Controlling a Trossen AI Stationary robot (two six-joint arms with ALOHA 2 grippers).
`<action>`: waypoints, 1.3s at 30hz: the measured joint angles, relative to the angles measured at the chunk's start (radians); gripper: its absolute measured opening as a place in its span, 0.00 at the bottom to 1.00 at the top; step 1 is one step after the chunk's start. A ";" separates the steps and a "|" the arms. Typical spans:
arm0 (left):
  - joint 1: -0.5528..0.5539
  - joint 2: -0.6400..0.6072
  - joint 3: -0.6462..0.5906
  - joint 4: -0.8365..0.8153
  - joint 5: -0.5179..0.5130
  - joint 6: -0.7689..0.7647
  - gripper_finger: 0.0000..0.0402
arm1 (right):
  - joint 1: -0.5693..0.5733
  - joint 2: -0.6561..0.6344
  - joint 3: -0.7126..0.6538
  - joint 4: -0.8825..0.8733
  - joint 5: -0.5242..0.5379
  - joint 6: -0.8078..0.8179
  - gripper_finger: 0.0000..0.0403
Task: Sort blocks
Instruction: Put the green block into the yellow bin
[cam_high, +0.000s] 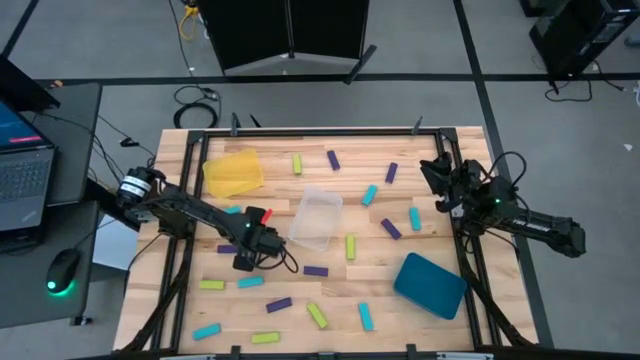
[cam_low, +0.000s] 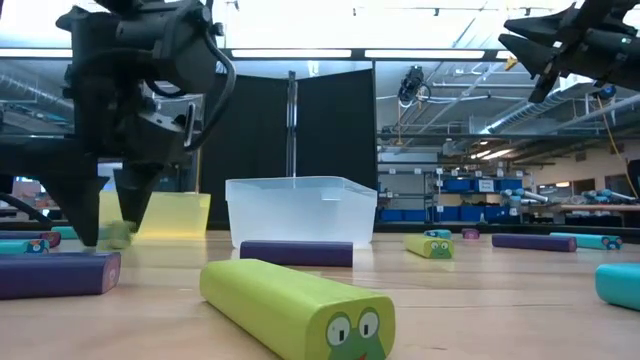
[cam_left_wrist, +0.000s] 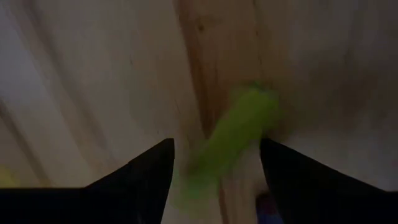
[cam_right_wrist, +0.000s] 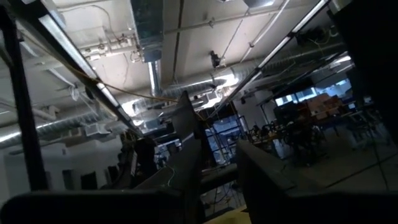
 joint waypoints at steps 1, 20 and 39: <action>0.004 -0.002 -0.006 0.009 0.000 0.005 0.62 | 0.000 0.000 0.000 0.000 0.003 0.000 0.28; 0.095 -0.002 -0.023 0.056 0.112 0.077 0.25 | 0.000 0.000 0.000 -0.008 0.026 0.007 0.28; 0.235 -0.361 0.118 -0.053 -0.189 -0.092 0.25 | -0.020 0.000 0.000 -0.006 0.029 -0.018 0.28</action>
